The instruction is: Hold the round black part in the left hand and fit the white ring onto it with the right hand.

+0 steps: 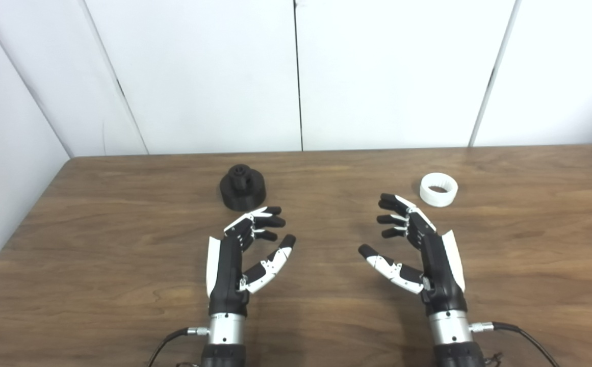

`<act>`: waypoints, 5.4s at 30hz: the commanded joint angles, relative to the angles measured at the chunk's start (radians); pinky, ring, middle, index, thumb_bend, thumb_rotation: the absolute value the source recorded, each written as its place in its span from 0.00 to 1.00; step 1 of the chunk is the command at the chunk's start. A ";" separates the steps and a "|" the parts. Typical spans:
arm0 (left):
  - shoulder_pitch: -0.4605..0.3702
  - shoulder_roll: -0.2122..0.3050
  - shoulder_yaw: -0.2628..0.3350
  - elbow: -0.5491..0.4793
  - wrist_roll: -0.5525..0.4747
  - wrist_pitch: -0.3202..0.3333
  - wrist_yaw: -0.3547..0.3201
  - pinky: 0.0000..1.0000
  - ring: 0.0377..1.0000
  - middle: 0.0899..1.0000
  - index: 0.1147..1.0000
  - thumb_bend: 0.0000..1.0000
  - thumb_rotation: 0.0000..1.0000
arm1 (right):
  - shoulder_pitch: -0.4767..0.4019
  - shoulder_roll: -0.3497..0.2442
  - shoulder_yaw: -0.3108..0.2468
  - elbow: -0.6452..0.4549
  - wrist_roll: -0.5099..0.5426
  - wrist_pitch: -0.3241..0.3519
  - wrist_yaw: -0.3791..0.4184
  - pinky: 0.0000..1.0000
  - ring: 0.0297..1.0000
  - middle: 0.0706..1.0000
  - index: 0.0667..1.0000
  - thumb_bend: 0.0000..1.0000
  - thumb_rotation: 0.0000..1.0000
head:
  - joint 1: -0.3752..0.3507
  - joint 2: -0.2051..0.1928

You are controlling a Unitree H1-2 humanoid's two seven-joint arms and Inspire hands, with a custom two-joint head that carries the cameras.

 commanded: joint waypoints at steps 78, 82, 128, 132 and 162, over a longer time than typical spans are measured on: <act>-0.402 0.362 -0.060 0.164 0.648 0.542 -0.052 0.80 0.92 0.93 0.81 0.82 0.53 | 0.011 -0.061 -0.027 0.079 0.064 -0.083 0.010 0.57 0.67 0.77 0.75 0.68 0.19 | 0.145 -0.051; -0.433 0.372 -0.074 0.211 0.652 0.559 -0.053 0.81 0.94 0.94 0.83 0.83 0.56 | 0.011 -0.061 -0.028 0.080 0.070 -0.084 0.012 0.57 0.67 0.77 0.75 0.67 0.18 | 0.148 -0.052; -0.646 0.381 -0.194 0.601 0.496 0.568 -0.007 0.86 0.95 0.96 0.86 0.87 0.67 | 0.023 -0.061 -0.031 0.059 0.052 -0.088 0.008 0.57 0.66 0.75 0.74 0.67 0.19 | 0.119 -0.050; -0.653 0.378 -0.199 0.620 0.488 0.562 -0.003 0.86 0.95 0.96 0.86 0.87 0.65 | 0.024 -0.058 -0.030 0.054 0.052 -0.081 0.008 0.57 0.66 0.75 0.75 0.67 0.20 | 0.114 -0.050; -0.687 0.329 -0.175 0.777 0.357 0.373 0.162 0.78 0.88 0.88 0.61 0.77 0.29 | 0.030 -0.051 -0.032 0.029 0.044 -0.048 0.006 0.57 0.66 0.75 0.75 0.67 0.18 | 0.102 -0.043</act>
